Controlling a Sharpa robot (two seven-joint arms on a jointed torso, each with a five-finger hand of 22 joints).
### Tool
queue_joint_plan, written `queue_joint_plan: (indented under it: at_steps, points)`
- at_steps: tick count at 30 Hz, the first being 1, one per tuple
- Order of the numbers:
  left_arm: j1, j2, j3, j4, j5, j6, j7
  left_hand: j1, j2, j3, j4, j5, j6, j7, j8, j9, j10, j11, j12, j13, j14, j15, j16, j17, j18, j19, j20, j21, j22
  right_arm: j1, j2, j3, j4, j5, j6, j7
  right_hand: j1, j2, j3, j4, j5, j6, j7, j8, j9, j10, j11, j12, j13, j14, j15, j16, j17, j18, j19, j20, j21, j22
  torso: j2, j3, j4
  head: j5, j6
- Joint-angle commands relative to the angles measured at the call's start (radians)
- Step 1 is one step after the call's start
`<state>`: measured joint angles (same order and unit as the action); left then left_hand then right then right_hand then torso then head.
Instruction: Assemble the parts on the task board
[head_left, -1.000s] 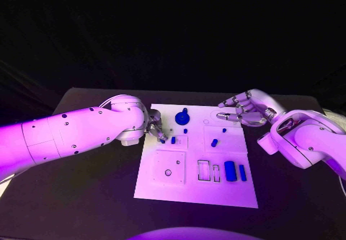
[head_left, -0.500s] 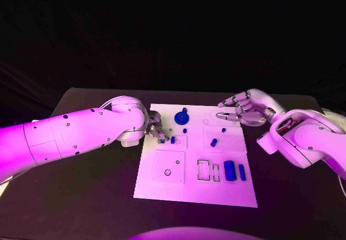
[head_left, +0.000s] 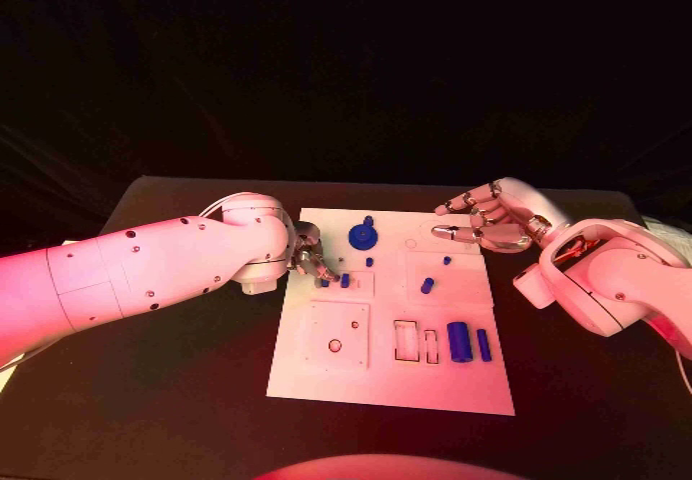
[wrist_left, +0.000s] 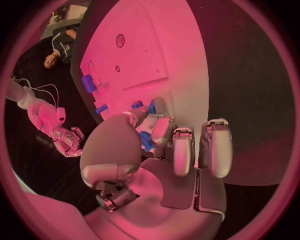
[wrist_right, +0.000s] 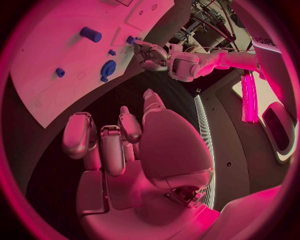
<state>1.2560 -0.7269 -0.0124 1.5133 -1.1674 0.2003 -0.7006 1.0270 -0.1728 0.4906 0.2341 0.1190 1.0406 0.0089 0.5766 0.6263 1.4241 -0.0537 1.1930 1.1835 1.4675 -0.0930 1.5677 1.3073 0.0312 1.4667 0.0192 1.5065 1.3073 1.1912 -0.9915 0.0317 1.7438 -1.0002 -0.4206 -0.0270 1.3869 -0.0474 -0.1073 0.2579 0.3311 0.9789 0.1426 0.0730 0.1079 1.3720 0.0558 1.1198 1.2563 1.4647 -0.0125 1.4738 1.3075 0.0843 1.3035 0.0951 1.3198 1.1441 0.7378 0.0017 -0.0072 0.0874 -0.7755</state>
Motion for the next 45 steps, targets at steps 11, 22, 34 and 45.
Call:
queue_joint_plan:
  at_steps: [11,22,34,45]
  points:
    - [-0.003,-0.024,0.001,0.03,0.004,-0.067,-0.036,-0.053,0.029,-0.19,0.057,0.006,0.015,-0.001,0.005,0.0,0.004,-0.002,-0.002,-0.003,0.103,-0.009,0.003,0.263,-0.015,0.076,-0.008,0.007,0.223,-0.003,0.005,0.0,-0.008,0.0,0.01,0.009,0.002,0.009,-0.007,0.003,0.007,0.008,0.0,0.001,0.0,-0.008,-0.001,0.0,-0.003,0.069,-0.005,-0.008,0.093,0.008,-0.001,-0.002,-0.005,-0.002,0.0,-0.0012,-0.0009,-0.002,0.005]
    - [-0.003,-0.051,0.009,0.069,0.018,-0.138,-0.024,-0.062,0.05,-0.227,0.059,0.007,0.005,0.0,0.008,0.001,-0.003,-0.001,-0.016,-0.017,0.103,-0.01,0.003,0.263,-0.013,0.073,-0.01,-0.001,0.218,-0.007,0.008,0.0,-0.012,0.003,0.011,0.009,0.002,0.009,-0.007,0.003,0.007,0.008,0.0,0.001,0.0,-0.008,-0.001,0.0,-0.003,0.069,-0.005,-0.008,0.093,0.008,-0.001,-0.002,-0.005,-0.002,0.0,-0.0001,0.0002,-0.001,0.007]
    - [-0.003,-0.096,0.013,0.099,0.065,-0.266,0.071,-0.049,0.082,-0.25,0.058,0.008,-0.04,0.013,0.008,0.005,-0.059,0.009,-0.109,-0.107,0.103,-0.004,0.003,0.263,0.006,0.038,-0.006,-0.076,0.169,-0.009,0.006,-0.001,-0.013,0.006,0.01,0.01,0.0,0.009,-0.008,0.004,0.007,0.008,0.0,0.001,0.0,-0.009,0.0,-0.002,-0.004,0.069,-0.004,-0.009,0.092,0.009,-0.003,-0.002,-0.006,-0.004,0.0,0.001,0.0001,-0.006,0.011]
    - [-0.002,-0.064,0.011,0.078,0.042,-0.438,0.419,0.322,0.031,-0.17,-0.007,0.007,-0.277,0.136,-0.059,-0.07,-0.484,0.115,-0.555,-0.503,-0.281,0.094,-0.63,-0.379,0.138,-0.389,0.071,-0.898,-0.35,-0.01,0.008,-0.001,-0.013,0.006,0.009,0.01,0.0,0.009,-0.008,0.004,0.007,0.008,0.0,0.001,0.0,-0.009,0.0,-0.002,-0.004,0.069,-0.004,-0.009,0.092,0.009,-0.003,-0.002,-0.006,-0.004,0.001,0.0014,-0.0012,-0.01,0.02]
